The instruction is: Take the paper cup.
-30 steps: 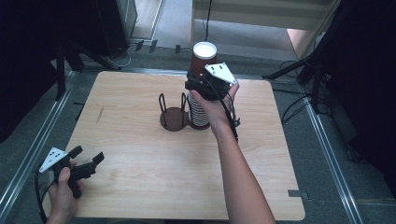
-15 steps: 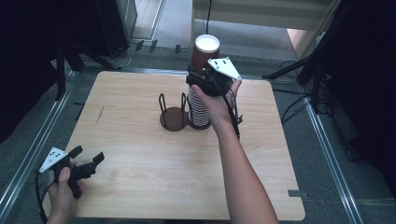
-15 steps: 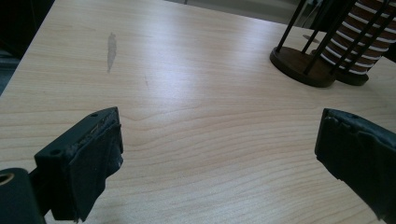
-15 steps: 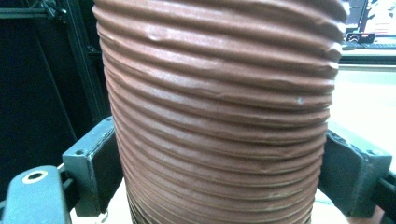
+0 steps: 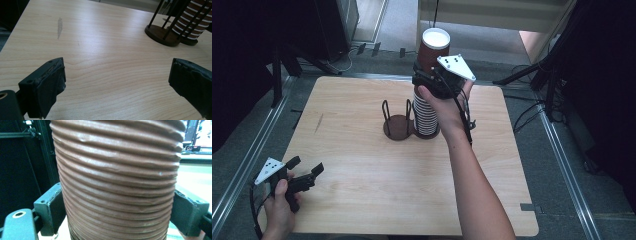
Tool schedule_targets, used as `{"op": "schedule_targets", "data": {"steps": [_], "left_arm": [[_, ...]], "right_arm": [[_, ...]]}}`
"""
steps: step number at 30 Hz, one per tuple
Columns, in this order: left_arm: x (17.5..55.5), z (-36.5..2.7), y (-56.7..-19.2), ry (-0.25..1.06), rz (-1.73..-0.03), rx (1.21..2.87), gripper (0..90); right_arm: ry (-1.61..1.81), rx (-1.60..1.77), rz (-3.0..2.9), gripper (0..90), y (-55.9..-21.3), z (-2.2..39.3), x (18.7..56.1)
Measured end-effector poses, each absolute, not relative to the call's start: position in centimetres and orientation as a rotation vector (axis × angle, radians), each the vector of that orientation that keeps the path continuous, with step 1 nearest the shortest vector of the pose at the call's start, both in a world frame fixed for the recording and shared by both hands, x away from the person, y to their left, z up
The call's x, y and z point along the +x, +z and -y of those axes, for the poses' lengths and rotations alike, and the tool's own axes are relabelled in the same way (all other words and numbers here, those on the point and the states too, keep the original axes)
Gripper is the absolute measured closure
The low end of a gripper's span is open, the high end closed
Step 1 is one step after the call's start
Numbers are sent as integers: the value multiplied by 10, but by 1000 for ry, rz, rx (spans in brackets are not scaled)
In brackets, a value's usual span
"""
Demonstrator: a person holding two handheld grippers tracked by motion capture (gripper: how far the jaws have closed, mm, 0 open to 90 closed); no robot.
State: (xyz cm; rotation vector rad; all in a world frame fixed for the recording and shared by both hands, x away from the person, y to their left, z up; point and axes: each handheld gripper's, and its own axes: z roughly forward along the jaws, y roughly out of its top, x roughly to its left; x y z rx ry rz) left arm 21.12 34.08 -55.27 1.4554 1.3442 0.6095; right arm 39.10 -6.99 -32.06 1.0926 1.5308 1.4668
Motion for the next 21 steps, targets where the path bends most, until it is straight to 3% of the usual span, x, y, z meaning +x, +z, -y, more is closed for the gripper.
{"op": "schedule_targets", "data": {"steps": [21], "left_arm": [[211,-341,-553,611,-1344,1454,17]], "right_arm": [[1521,1074,-1510,130,-301,77,383]]}}
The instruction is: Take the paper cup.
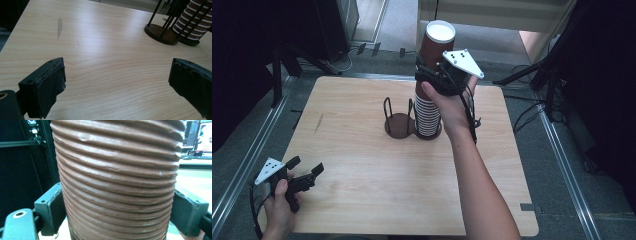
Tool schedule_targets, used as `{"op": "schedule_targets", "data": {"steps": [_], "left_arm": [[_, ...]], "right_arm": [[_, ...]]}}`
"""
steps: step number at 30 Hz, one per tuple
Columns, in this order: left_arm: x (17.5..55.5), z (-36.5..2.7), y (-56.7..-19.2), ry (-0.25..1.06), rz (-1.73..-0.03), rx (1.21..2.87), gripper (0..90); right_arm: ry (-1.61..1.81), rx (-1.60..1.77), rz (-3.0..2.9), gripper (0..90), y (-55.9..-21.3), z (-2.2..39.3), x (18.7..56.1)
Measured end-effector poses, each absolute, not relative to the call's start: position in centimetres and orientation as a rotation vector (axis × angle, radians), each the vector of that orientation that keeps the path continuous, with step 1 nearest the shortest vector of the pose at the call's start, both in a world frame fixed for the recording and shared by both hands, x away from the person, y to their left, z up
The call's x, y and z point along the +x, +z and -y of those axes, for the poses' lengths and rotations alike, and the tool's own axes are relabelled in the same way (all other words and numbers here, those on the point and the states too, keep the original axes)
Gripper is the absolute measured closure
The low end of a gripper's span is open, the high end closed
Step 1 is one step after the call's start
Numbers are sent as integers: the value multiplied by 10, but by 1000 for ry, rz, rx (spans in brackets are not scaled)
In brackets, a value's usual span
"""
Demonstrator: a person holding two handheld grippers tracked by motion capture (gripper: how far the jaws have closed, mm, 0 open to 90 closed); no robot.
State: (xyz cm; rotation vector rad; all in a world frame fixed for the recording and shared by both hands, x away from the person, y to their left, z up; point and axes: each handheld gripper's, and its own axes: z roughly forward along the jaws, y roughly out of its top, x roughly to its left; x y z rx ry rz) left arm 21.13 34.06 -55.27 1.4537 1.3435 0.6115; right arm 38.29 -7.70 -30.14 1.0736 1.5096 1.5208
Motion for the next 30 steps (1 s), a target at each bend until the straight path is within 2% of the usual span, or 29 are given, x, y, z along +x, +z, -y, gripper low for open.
{"op": "schedule_targets", "data": {"steps": [30], "left_arm": [[211,-340,-553,627,-1351,1451,17]], "right_arm": [[1475,1046,-1491,128,-306,120,333]]}}
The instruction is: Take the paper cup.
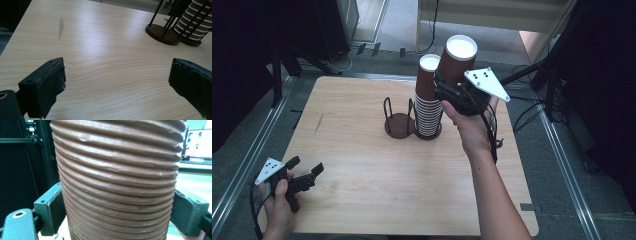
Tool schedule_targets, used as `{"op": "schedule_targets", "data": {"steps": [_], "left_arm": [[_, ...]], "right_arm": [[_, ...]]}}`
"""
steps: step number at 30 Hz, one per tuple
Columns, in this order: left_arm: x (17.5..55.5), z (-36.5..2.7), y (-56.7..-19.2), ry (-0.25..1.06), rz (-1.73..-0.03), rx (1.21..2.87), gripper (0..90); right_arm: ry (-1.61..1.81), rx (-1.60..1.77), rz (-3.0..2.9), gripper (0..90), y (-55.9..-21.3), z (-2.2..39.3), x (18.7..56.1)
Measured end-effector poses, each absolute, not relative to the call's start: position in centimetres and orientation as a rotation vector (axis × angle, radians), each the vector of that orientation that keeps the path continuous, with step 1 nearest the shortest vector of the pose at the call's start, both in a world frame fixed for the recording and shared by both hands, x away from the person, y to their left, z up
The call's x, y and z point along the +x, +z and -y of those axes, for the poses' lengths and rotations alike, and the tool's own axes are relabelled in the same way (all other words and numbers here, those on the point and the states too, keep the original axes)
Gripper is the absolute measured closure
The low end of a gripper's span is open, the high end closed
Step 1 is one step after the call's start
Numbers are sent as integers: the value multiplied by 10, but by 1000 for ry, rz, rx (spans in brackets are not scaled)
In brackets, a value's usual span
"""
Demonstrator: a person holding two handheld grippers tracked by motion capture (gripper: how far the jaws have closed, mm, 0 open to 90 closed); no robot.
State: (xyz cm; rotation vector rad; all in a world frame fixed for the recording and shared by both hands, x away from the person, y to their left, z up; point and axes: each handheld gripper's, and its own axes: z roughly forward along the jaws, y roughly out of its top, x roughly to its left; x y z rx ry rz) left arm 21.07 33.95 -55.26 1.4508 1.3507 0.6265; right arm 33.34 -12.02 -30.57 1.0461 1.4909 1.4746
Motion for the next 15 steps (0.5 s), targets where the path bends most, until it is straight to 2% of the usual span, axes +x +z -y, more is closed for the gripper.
{"op": "schedule_targets", "data": {"steps": [6,15], "left_arm": [[209,-337,-552,663,-1340,1475,17],[211,-336,-552,649,-1339,1468,17]], "right_arm": [[1479,1065,-1488,128,-318,131,320],[1468,1085,-1486,128,-334,148,302]]}}
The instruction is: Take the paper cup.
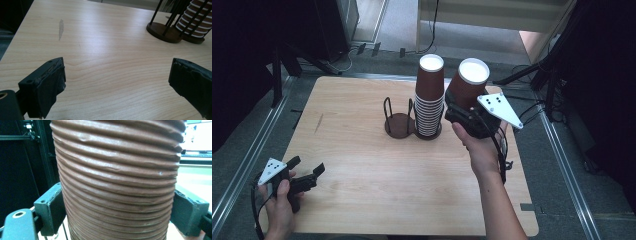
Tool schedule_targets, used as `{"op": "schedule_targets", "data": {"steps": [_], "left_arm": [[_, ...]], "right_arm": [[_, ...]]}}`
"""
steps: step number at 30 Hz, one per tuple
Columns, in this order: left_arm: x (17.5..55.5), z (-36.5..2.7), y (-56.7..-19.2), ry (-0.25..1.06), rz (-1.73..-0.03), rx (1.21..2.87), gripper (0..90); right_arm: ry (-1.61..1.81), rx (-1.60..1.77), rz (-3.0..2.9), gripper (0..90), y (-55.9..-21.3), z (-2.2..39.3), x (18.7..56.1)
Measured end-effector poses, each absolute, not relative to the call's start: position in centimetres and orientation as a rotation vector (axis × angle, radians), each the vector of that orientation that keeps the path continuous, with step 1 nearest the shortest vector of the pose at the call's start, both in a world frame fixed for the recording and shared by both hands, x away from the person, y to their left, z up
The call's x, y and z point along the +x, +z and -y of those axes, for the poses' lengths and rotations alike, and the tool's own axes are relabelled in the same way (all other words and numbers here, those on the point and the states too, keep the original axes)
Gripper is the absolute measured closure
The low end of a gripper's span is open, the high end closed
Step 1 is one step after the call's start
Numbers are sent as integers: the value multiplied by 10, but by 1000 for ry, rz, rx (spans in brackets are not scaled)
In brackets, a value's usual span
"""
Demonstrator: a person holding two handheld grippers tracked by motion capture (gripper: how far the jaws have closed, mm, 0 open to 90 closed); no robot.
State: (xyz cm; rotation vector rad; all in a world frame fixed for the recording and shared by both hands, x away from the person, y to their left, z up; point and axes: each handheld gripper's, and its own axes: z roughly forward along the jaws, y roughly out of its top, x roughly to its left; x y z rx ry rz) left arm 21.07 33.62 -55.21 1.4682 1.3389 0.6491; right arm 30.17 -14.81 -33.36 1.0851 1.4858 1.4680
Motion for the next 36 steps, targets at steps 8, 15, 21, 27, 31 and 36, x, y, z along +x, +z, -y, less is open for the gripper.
{"op": "schedule_targets", "data": {"steps": [8,15,21,27,31,36], "left_arm": [[212,-336,-552,634,-1347,1466,17],[213,-331,-550,613,-1321,1518,17],[214,-325,-543,578,-1292,1529,17],[219,-309,-529,545,-1240,1553,17],[221,-299,-520,531,-1193,1571,17],[231,-276,-507,514,-1118,1615,17]], "right_arm": [[1452,1103,-1494,127,-349,160,289],[1432,1131,-1494,128,-368,169,282],[1430,1152,-1488,130,-380,175,276],[1407,1163,-1487,135,-401,178,268],[1378,1157,-1497,135,-409,177,265],[1365,1173,-1519,139,-427,177,261]]}}
